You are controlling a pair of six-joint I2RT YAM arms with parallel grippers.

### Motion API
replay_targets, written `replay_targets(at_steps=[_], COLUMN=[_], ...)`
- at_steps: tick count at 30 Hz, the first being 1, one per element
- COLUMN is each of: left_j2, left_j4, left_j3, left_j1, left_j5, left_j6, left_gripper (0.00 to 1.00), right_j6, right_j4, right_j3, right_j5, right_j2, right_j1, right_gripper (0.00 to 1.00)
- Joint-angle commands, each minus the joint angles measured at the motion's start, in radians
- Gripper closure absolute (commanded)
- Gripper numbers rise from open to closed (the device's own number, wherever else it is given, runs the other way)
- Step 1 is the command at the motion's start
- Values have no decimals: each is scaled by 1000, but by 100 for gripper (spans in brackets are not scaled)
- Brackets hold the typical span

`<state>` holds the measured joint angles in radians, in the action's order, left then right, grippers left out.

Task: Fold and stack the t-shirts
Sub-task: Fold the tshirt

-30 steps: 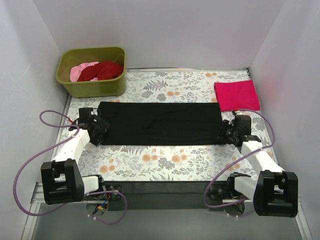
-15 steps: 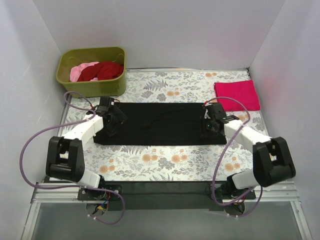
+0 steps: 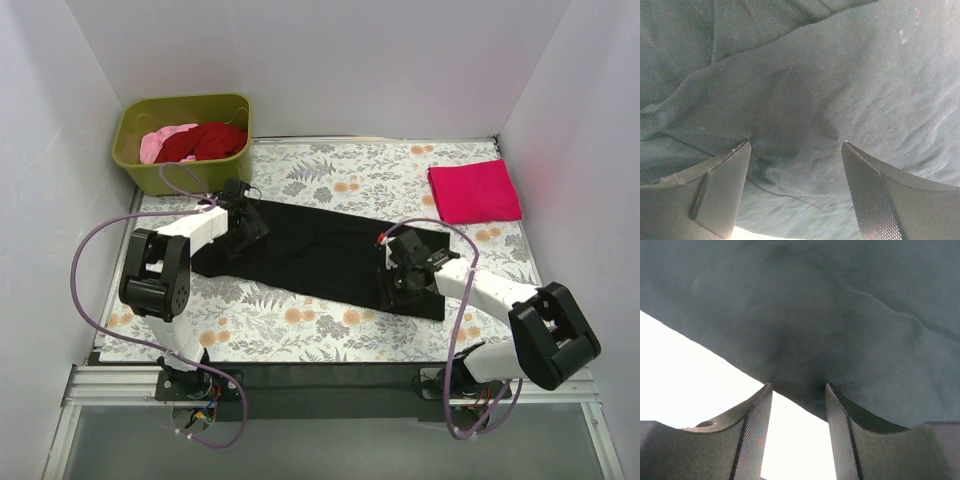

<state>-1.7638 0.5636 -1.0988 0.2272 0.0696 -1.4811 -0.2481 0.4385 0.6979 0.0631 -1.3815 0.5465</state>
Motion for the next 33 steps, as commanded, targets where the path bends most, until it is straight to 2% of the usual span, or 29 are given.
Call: replay_targets(at_steps=[1, 5, 11, 13, 19, 22, 23, 28, 33], left_j2=[-85, -164, -321, -379, -581, -643, -663, -614, -391], left_j4=[-42, -56, -74, -94, -96, -102, -106, -126, -151], left_j3=[-42, -140, -321, -370, -685, -831, -858, -970, -943], left_j1=[56, 185, 311, 310, 310, 307, 298, 244, 215], left_j5=[-28, -44, -34, -30, 79, 131, 137, 110, 99], left_j6=[48, 108, 214, 254, 445, 511, 519, 453, 441], left_gripper=[32, 32, 30, 29, 25, 16, 10, 2, 2], right_j6=[-83, -154, -191, -188, -175, -172, -166, -102, -13], right_j4=[239, 247, 256, 255, 249, 241, 241, 249, 246], right_j3=[-113, -126, -57, -14, 109, 170, 220, 359, 429], right_j5=[151, 208, 228, 237, 222, 160, 147, 32, 27], right_j2=[21, 62, 36, 26, -53, -85, -90, -99, -65], right_j1=[124, 292, 443, 470, 558, 575, 575, 561, 396], right_gripper=[54, 52, 52, 52, 52, 52, 52, 49, 42])
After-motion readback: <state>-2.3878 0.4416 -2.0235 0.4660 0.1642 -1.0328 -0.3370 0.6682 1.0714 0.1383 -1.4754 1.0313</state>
